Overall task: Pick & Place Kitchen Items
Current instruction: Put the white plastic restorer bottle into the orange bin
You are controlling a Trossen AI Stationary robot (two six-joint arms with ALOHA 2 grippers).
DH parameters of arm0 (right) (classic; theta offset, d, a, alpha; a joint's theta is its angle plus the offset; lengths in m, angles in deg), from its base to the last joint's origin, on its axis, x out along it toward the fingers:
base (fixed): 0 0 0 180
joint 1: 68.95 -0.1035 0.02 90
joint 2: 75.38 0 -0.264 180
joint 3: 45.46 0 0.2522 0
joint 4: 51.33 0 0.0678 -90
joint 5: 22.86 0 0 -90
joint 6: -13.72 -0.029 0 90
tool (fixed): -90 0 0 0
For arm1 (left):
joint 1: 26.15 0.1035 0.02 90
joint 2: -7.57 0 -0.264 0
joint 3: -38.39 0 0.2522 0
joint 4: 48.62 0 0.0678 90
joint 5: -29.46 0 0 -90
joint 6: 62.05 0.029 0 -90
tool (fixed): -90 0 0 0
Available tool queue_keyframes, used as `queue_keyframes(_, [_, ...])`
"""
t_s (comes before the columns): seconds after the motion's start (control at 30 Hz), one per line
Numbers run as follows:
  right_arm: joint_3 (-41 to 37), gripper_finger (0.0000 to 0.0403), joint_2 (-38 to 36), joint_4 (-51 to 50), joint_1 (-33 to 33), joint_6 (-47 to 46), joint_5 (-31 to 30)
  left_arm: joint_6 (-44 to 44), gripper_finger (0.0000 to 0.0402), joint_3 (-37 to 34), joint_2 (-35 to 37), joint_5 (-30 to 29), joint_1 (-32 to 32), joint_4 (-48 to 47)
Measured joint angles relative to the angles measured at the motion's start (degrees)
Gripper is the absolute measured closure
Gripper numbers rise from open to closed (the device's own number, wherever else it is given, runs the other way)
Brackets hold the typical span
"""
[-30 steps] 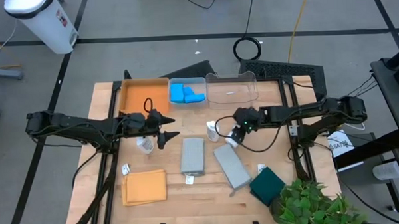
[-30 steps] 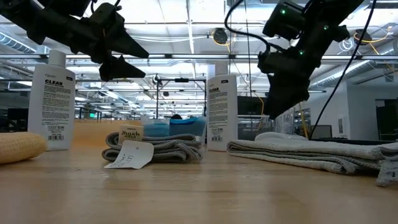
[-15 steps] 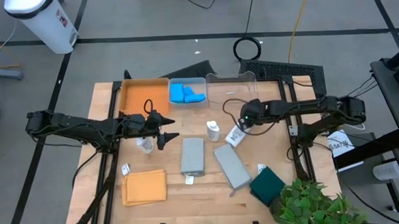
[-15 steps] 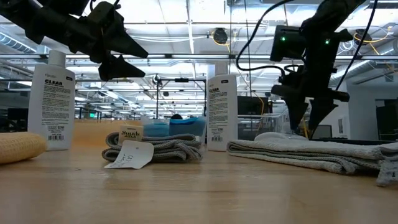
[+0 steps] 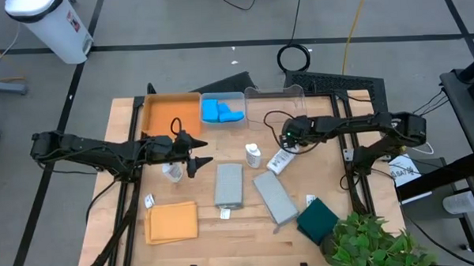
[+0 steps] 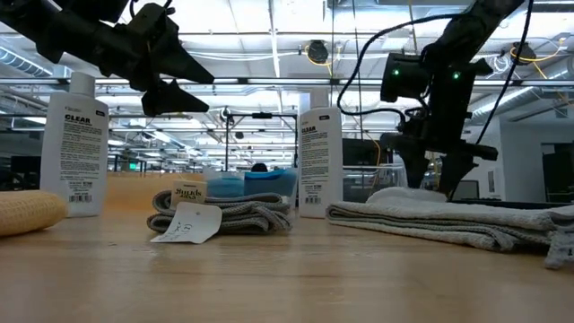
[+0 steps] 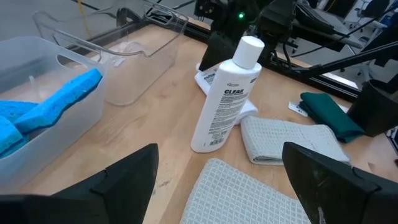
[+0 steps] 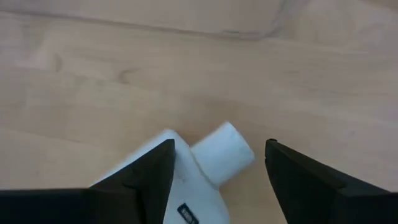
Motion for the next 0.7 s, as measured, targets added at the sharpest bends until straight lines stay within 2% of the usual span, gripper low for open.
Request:
queue_keyframes(0.3, [0.0,0.0203,4.7,4.6,0.0,1.9,2.4,0.0,0.0055,0.0,0.0,0.0,0.0,0.1])
queue_keyframes(0.5, [-0.1,0.0222,3.7,9.7,0.8,11.4,3.0,0.2,0.0055,0.0,0.0,0.0,0.0,0.0])
queue_keyframes(0.7, [-0.1,0.0238,-1.9,9.1,1.2,23.6,10.5,0.2,0.0055,0.0,0.0,0.0,0.0,-0.1])
